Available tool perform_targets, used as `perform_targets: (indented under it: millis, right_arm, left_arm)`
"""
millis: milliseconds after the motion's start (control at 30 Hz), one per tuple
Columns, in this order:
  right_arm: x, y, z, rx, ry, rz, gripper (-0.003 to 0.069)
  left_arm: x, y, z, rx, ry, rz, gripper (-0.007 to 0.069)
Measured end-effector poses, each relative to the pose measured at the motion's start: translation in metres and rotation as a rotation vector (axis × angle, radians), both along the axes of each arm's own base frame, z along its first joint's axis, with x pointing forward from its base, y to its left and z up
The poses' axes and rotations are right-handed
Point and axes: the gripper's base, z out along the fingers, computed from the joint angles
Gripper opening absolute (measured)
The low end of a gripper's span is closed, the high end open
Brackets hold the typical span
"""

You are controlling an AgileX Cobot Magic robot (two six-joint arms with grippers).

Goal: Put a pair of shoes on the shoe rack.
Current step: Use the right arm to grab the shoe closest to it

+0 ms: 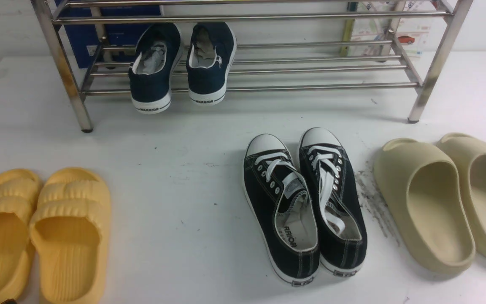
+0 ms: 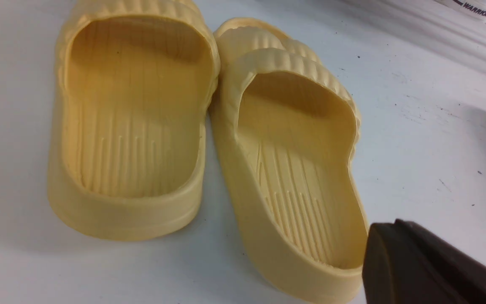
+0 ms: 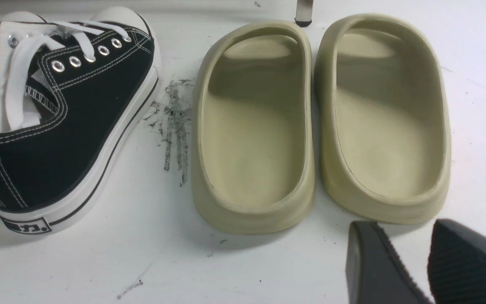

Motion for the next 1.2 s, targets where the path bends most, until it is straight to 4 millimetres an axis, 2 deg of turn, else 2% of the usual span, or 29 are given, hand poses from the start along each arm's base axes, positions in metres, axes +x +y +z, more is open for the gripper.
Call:
perform_targets:
  millis: [967, 1000, 1067, 1100, 1133, 1200]
  right_arm:
    - [0.001, 0.0, 0.001, 0.002, -0.021, -0.002, 0.0239]
    - [0.001, 0.001, 0.002, 0.04, -0.037, -0.006, 0.0239]
    - [0.003, 0.003, 0.009, 0.27, -0.107, -0.032, 0.0239]
    - [0.003, 0.003, 0.009, 0.278, -0.107, -0.034, 0.0239]
    - [0.004, 0.004, 0.014, 0.439, -0.146, -0.052, 0.0239]
    - [0.004, 0.004, 0.019, 0.587, -0.182, -0.071, 0.0239]
  left_arm:
    - [0.0, 0.0, 0.0, 0.0, 0.0, 0.0, -0.0008]
    - [0.0, 0.0, 0.0, 0.0, 0.0, 0.0, -0.0008]
    - [0.0, 0.0, 0.0, 0.0, 0.0, 0.0, -0.0007]
    - [0.0, 0.0, 0.0, 0.0, 0.0, 0.0, -0.0007]
    - [0.0, 0.0, 0.0, 0.0, 0.0, 0.0, -0.0007]
    - [0.0, 0.0, 0.0, 0.0, 0.0, 0.0, -0.0007]
